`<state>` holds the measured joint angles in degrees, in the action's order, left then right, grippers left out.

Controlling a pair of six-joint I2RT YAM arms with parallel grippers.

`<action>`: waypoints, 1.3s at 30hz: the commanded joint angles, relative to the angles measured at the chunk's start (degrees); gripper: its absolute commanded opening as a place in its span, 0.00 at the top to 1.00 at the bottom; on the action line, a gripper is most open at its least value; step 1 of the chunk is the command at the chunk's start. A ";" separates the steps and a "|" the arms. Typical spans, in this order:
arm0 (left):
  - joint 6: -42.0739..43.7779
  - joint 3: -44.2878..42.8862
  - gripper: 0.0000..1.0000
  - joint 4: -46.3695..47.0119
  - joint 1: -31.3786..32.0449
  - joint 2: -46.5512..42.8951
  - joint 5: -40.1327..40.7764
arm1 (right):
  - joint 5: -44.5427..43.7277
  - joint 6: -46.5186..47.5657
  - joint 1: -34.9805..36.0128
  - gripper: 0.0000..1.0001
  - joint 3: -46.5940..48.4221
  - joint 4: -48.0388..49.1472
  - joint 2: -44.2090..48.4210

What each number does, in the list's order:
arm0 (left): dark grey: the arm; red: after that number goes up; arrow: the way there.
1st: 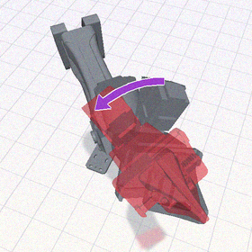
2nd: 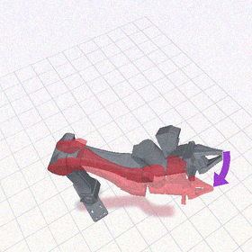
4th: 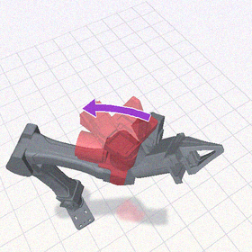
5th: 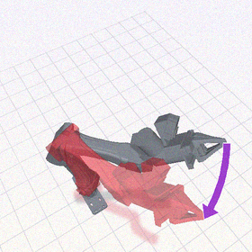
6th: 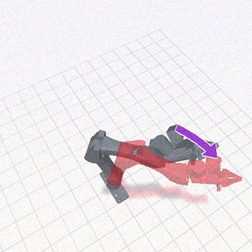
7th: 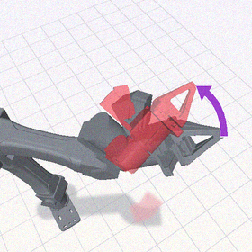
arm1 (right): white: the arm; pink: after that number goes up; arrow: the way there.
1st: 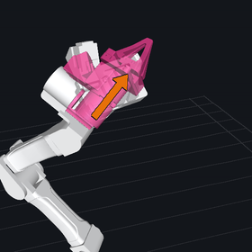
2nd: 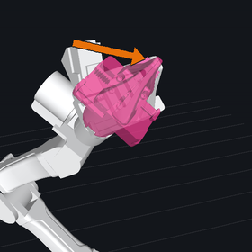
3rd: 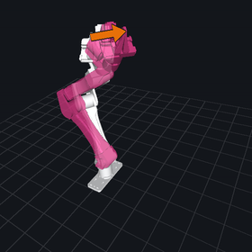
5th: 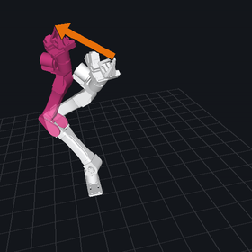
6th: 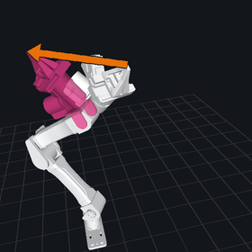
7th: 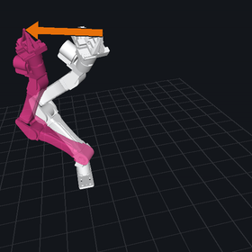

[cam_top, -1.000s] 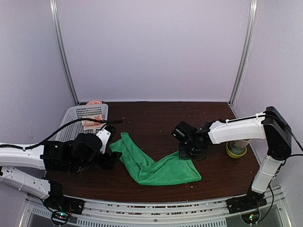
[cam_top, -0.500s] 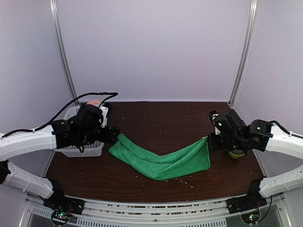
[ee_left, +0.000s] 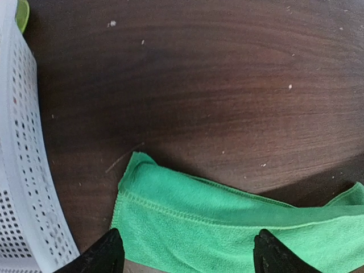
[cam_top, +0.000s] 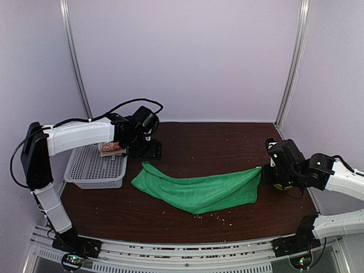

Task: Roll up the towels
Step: Pick up the towel from the center of the board.

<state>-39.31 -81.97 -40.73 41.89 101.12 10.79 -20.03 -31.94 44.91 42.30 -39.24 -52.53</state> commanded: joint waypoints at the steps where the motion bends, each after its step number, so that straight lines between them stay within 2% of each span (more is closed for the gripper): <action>1: -12.63 -4.57 0.20 -8.25 -0.58 3.97 -0.89 | -1.22 -1.04 -2.04 1.00 -1.08 1.74 1.91; 4: -17.66 -7.08 0.22 -12.05 -2.28 6.61 -0.18 | -0.84 -0.67 -2.74 1.00 -1.17 1.50 2.59; 9: -22.63 -5.62 0.23 -11.57 -4.99 7.52 -1.95 | -0.40 -0.40 -3.12 1.00 -1.32 1.74 3.39; 19: -23.64 -10.54 0.30 -9.79 -6.19 12.53 -5.07 | 1.14 -0.40 -3.24 1.00 -2.44 3.15 3.64; 28: -23.44 -20.58 0.32 -13.13 -6.40 21.48 -4.47 | 1.62 -0.14 -3.24 1.00 -2.43 2.93 4.13; 33: -21.87 -24.63 0.36 -14.56 -6.61 25.63 -3.80 | 2.38 -0.04 -3.24 1.00 -2.81 3.41 4.30; 36: -17.62 -26.03 0.42 -15.52 -6.59 26.24 -0.47 | 2.39 0.03 -3.24 1.00 -3.22 3.56 4.28; 39: -9.48 -25.66 0.45 -14.34 -6.63 25.06 3.62 | 2.21 -0.05 -3.28 1.00 -3.75 3.74 4.09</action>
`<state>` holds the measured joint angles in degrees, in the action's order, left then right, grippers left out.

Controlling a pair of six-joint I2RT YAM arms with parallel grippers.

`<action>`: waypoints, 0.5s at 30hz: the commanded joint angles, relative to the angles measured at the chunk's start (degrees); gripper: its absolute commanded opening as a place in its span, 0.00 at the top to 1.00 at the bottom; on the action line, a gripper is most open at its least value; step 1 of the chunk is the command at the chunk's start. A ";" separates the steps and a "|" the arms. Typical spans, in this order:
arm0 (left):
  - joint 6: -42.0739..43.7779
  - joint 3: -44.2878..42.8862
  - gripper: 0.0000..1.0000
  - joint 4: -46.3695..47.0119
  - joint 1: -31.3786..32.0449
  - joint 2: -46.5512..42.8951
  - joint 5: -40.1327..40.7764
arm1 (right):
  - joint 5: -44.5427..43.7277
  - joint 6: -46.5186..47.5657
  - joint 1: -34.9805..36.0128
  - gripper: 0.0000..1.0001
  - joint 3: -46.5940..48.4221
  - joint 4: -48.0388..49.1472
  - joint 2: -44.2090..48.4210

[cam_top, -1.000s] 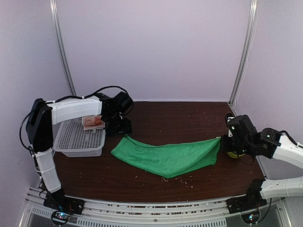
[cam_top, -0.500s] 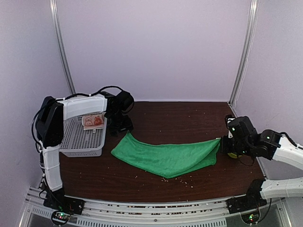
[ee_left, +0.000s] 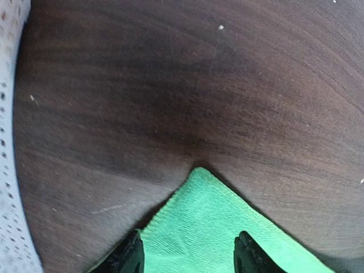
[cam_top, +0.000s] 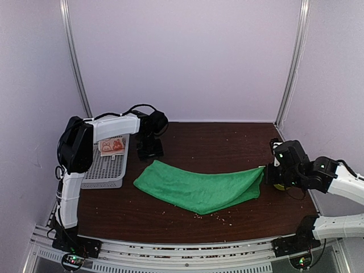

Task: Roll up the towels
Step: Pick up the towel from the center of the board.

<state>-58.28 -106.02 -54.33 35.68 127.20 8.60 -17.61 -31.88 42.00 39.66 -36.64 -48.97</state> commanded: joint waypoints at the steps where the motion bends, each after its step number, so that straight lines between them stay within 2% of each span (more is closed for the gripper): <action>1: 11.90 -1.30 0.45 -0.18 -0.37 -1.21 6.21 | -0.43 -0.19 -0.42 1.00 -1.21 1.07 0.43; 6: 21.14 -0.99 0.48 0.57 -0.35 0.66 4.04 | -0.77 -0.31 -0.51 1.00 -1.51 1.55 0.33; 15: 26.62 -2.91 0.53 2.29 -0.38 5.03 1.51 | -0.42 -0.29 -0.51 1.00 -0.45 1.30 -0.29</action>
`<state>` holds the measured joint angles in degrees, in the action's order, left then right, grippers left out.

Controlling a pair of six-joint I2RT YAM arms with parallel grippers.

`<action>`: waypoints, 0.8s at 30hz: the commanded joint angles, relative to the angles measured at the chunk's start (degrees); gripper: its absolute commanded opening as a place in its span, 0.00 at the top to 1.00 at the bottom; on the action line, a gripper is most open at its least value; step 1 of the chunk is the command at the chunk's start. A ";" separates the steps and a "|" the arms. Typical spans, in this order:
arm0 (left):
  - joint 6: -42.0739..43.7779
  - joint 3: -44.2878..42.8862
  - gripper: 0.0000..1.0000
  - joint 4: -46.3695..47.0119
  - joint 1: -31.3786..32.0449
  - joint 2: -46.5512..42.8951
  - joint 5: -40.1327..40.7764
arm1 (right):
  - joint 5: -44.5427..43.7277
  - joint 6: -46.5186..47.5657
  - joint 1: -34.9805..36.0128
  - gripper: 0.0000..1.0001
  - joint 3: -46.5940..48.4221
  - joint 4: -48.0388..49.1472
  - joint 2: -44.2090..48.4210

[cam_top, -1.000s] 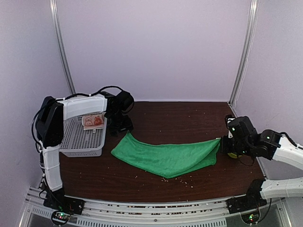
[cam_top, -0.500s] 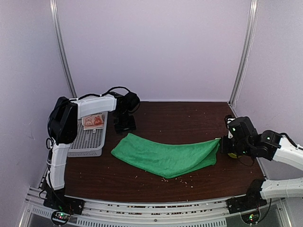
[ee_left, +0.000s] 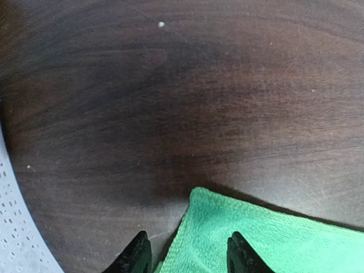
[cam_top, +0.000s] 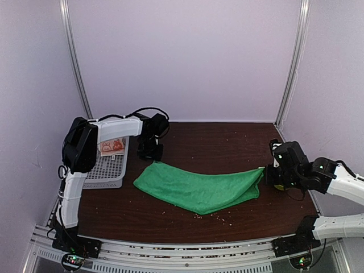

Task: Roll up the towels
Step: Pick up the towel from the center of the board.

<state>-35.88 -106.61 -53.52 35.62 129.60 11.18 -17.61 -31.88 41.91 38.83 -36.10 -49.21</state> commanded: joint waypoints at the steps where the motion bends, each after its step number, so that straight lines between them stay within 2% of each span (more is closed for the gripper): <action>1: 4.38 -2.56 0.53 1.49 -0.29 3.11 -0.96 | -0.49 -0.29 -0.43 1.00 0.48 0.64 -0.01; 8: 5.40 -4.99 0.54 1.42 -0.36 5.67 -0.60 | -0.55 -0.49 -0.43 1.00 0.59 -0.03 0.57; 15: 4.56 -3.27 0.67 1.39 -0.31 6.97 -3.48 | -0.75 -0.68 -0.43 1.00 0.79 -0.50 1.02; 20: 3.67 -0.32 0.70 1.72 -0.40 6.97 -5.56 | -0.69 -0.64 -0.40 1.00 0.80 -0.55 1.34; 22: 3.62 0.67 0.79 2.30 -0.59 7.02 -6.74 | -0.85 -0.64 -0.47 1.00 0.82 -0.62 1.31; 24: 3.48 1.09 0.92 2.45 -0.57 6.75 -7.00 | -0.99 -0.69 -0.49 1.00 1.04 -0.76 1.34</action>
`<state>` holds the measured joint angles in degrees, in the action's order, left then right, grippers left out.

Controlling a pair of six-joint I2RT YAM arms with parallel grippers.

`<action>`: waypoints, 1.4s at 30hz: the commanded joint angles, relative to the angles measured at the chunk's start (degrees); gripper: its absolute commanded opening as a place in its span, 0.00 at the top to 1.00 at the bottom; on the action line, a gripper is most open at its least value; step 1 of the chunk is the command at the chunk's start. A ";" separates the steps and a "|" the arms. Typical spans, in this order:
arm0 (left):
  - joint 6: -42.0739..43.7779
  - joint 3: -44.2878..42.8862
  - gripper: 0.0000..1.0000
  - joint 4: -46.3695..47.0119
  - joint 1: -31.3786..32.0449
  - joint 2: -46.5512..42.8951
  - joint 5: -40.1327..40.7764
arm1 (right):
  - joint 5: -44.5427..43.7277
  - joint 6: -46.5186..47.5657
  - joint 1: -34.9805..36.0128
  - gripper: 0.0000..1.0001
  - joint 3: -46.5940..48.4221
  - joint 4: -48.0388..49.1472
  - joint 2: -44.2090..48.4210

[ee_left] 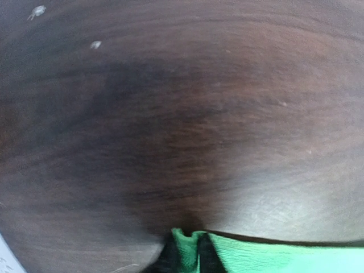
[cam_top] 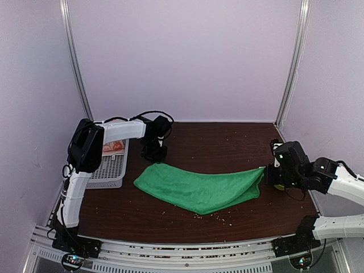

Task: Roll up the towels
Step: Pick up the towel from the center of the board.

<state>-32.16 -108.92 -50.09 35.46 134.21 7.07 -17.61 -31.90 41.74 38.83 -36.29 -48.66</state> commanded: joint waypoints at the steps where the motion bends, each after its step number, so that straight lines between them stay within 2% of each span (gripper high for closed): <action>1: -0.33 3.51 1.00 -0.99 -0.41 1.79 -2.68 | -0.95 -0.63 -0.33 1.00 1.14 -0.66 0.78; 7: -0.93 3.00 1.00 -0.89 -0.43 -6.04 2.34 | -1.70 -0.12 -0.41 1.00 4.67 -1.26 0.76; 14: -0.98 1.10 1.00 -0.90 0.04 -25.67 4.99 | -3.77 3.86 -0.52 1.00 16.23 -5.18 2.23; 17: 0.30 6.34 1.00 2.66 1.72 -35.71 4.68 | -3.23 6.25 -0.50 1.00 19.51 -6.24 4.66; 23: 3.01 23.37 1.00 11.48 9.03 -56.01 4.91 | 3.81 9.28 -0.43 1.00 22.36 -8.28 10.26; 27: 2.98 30.55 1.00 13.82 15.19 -67.15 6.30 | 9.23 9.51 -0.26 1.00 23.60 -9.73 14.37; 31: 0.49 35.44 1.00 14.76 19.35 -76.17 6.45 | 9.47 9.06 -0.25 1.00 25.29 -12.02 18.12; 37: -1.67 42.19 1.00 16.72 19.73 -81.24 10.02 | 2.28 8.26 -0.25 1.00 24.76 -13.80 16.98; 42: -0.29 41.70 1.00 16.60 17.25 -71.97 12.98 | 1.36 5.28 -2.42 1.00 17.28 -6.18 8.90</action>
<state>-32.71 -67.55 -36.62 54.94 54.17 16.62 -14.06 -24.23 41.34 61.63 -47.24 -33.12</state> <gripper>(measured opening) 0.008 0.022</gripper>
